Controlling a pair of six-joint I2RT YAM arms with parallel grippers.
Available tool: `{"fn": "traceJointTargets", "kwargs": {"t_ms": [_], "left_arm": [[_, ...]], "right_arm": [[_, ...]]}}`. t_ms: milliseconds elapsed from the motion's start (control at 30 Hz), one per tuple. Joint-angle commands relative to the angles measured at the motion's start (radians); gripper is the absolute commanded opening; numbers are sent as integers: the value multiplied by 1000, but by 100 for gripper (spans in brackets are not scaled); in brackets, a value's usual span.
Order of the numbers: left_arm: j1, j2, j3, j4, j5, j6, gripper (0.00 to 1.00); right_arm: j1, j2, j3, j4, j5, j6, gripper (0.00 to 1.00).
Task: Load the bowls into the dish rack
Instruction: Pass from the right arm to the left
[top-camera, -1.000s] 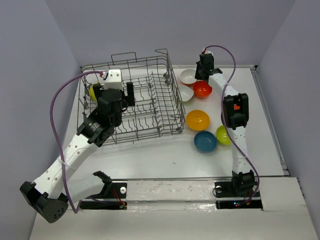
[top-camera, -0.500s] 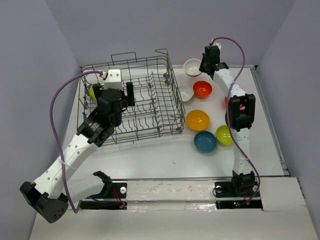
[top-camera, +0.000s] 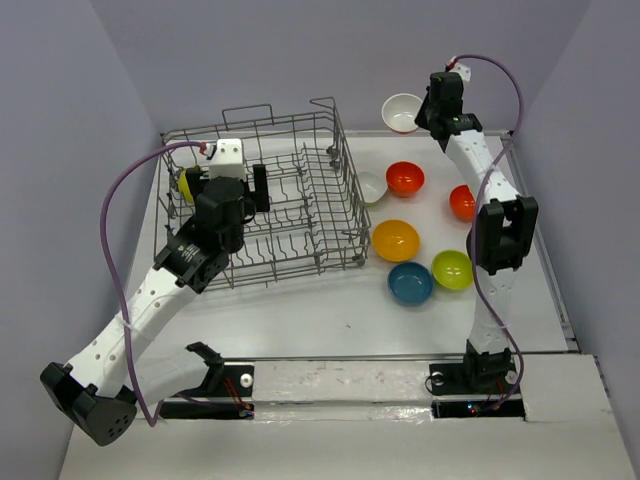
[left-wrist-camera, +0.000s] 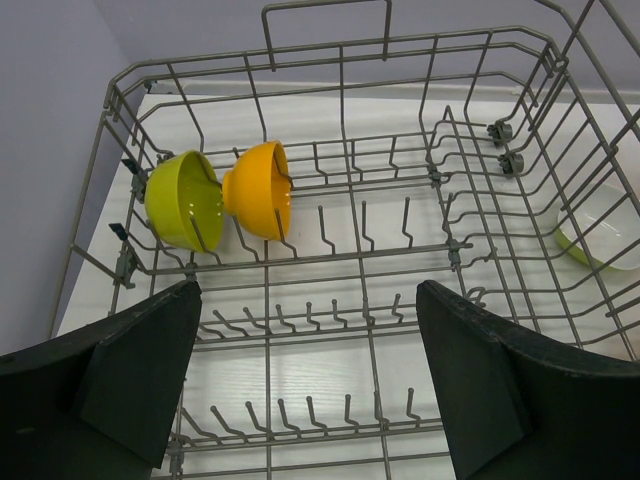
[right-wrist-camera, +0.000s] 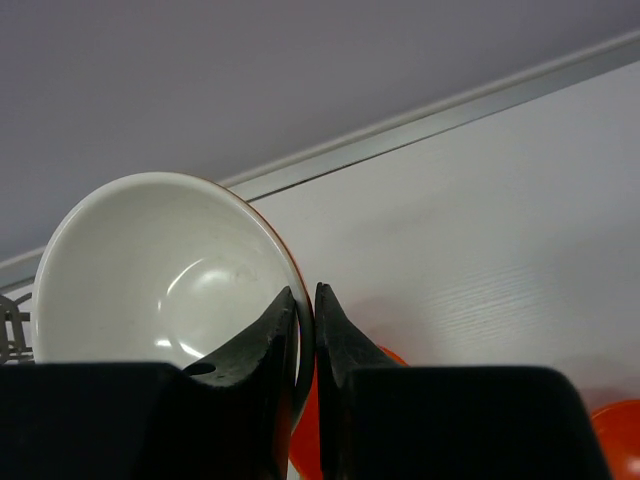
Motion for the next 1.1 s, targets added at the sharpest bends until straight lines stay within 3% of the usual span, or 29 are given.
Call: {"fn": "traceJointTargets", "kwargs": {"t_ms": [0,600,800,1067], "left_arm": [[4,7,-1,39,-15,-12,99],[5,37,30,25,2,-20,99],[5,104,119,-22,16,-43,99],[5,269,364,-133,-18,-91,99]], "right_arm": [[-9,-119,-33,30,11,37,1],[-9,-662,-404,30,8,40,1],[-9,-771,-504,54,-158,34,1],[203,-748,-478,47,-117,-24,1]]}}
